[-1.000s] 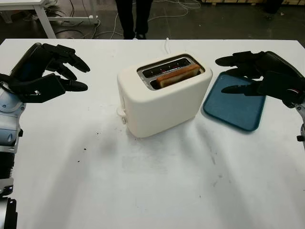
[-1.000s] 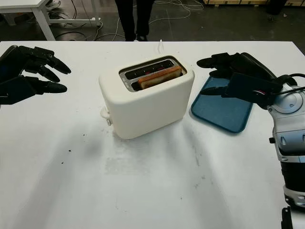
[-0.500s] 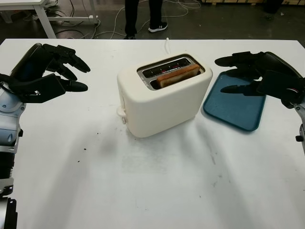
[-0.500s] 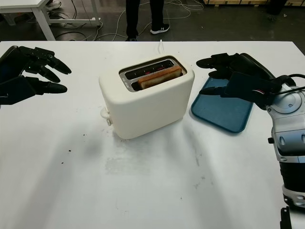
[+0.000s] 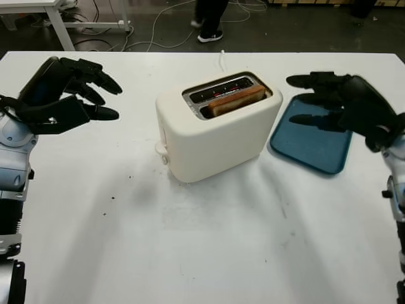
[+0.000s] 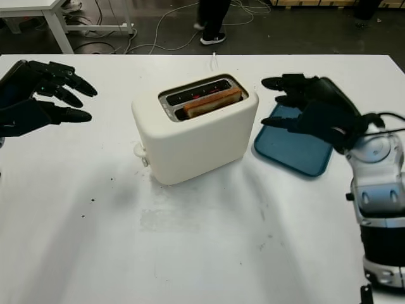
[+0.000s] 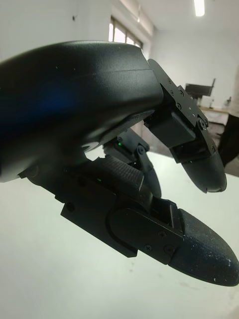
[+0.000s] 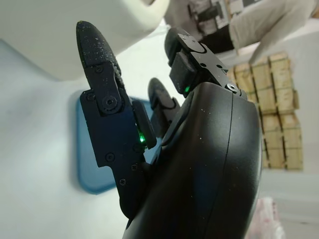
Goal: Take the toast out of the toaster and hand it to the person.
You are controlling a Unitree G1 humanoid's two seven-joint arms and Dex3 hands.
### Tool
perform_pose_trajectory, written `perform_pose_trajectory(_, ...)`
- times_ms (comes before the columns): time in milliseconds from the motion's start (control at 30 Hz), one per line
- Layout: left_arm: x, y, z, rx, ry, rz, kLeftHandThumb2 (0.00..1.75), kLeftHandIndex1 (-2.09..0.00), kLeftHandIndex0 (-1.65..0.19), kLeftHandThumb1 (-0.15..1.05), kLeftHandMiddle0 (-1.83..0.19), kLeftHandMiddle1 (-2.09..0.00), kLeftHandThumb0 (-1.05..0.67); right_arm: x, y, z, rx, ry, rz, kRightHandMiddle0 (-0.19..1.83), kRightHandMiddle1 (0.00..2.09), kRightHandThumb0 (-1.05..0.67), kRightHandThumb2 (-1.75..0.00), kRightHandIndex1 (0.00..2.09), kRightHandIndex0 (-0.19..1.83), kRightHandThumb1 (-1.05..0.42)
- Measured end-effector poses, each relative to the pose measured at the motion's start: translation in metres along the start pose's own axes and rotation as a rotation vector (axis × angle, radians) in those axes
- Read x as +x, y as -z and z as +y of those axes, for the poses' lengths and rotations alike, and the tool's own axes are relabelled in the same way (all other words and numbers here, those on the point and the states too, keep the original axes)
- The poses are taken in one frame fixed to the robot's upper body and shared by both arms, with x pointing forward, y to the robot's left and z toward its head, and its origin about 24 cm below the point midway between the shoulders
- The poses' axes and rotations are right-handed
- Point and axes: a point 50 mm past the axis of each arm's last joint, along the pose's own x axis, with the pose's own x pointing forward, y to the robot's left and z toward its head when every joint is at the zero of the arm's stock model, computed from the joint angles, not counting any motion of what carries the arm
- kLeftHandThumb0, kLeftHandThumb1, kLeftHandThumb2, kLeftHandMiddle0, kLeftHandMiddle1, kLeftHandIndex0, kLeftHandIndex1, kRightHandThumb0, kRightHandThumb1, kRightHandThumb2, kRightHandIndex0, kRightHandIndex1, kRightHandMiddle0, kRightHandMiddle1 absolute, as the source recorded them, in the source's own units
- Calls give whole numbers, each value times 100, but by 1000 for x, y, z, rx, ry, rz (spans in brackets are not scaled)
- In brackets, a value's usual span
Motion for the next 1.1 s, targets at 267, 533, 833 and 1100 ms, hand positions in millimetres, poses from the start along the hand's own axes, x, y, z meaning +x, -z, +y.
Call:
perform_pose_trajectory(267, -1, -1, -3, -30, -6, 31, 0, -90, -68, 72, -72, -98, -105, -1, 1, -3, 13, 27, 1, 43, 1, -64, -1, 1, 50, -92)
perform_pose_trajectory(533, -2, -2, -3, -51, -12, 26, 0, -92, -66, 72, -71, -99, -105, 0, 2, -5, 16, 35, 2, 44, 1, -61, 0, 1, 50, -91)
perform_pose_trajectory(833, -2, -1, -4, -65, -12, 33, 1, -90, -68, 72, -74, -95, -105, 2, 2, -6, 14, 38, -1, 45, 1, -61, 0, 1, 51, -91)
perform_pose_trajectory(1100, -3, 0, -4, -76, -12, 42, 1, -89, -69, 70, -74, -94, -105, 2, 1, -7, 7, 41, -2, 46, 1, -63, 0, 1, 51, -91)
